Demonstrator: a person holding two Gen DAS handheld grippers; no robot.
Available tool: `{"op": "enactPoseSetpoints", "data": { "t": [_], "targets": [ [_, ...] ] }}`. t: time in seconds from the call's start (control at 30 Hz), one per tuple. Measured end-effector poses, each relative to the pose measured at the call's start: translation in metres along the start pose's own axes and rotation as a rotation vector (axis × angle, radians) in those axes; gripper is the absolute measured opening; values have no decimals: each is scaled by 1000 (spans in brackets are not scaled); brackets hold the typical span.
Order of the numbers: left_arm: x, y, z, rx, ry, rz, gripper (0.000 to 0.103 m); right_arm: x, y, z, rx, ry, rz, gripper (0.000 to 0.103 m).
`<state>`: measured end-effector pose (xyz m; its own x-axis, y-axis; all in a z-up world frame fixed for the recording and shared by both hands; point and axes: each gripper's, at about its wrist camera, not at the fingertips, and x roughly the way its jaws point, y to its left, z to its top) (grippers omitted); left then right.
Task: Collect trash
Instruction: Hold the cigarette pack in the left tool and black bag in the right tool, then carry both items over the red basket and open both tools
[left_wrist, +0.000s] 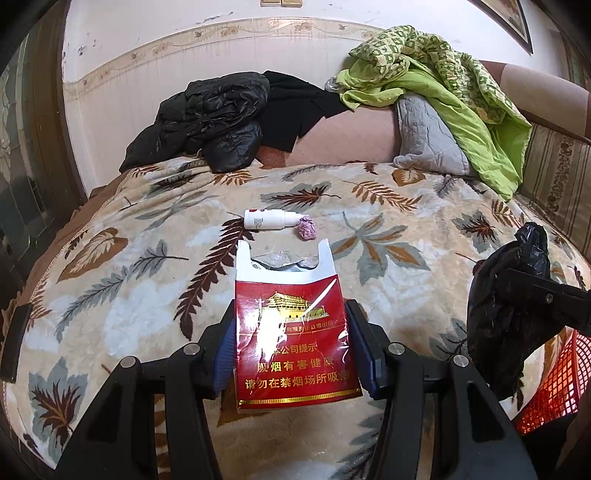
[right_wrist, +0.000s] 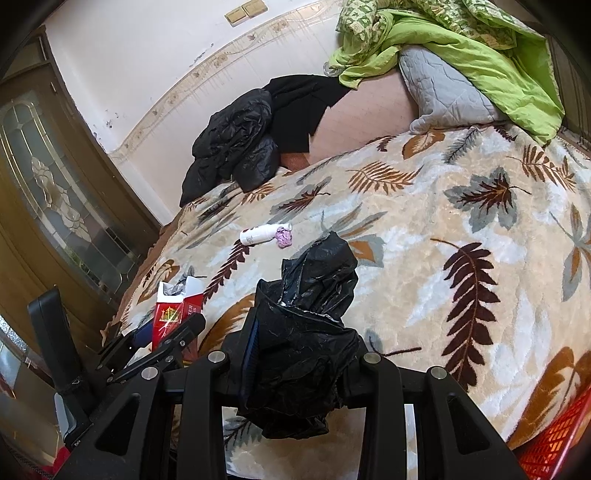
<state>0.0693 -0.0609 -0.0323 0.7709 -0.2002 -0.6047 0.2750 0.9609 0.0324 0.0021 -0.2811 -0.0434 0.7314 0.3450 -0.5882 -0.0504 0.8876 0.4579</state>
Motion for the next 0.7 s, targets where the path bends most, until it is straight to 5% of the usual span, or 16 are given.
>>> {"op": "enactPoseSetpoints", "data": {
  "t": [0.33, 0.53, 0.7],
  "targets": [
    [6, 1, 2, -17, 9, -41, 53, 4, -1, 1, 13, 9, 1, 37],
    [-6, -24, 4, 28, -10, -156, 53, -24, -19, 2, 87, -10, 28, 37],
    [-23, -63, 10, 73, 1, -295, 53, -94, -63, -1, 188, -78, -7, 37]
  ]
}}
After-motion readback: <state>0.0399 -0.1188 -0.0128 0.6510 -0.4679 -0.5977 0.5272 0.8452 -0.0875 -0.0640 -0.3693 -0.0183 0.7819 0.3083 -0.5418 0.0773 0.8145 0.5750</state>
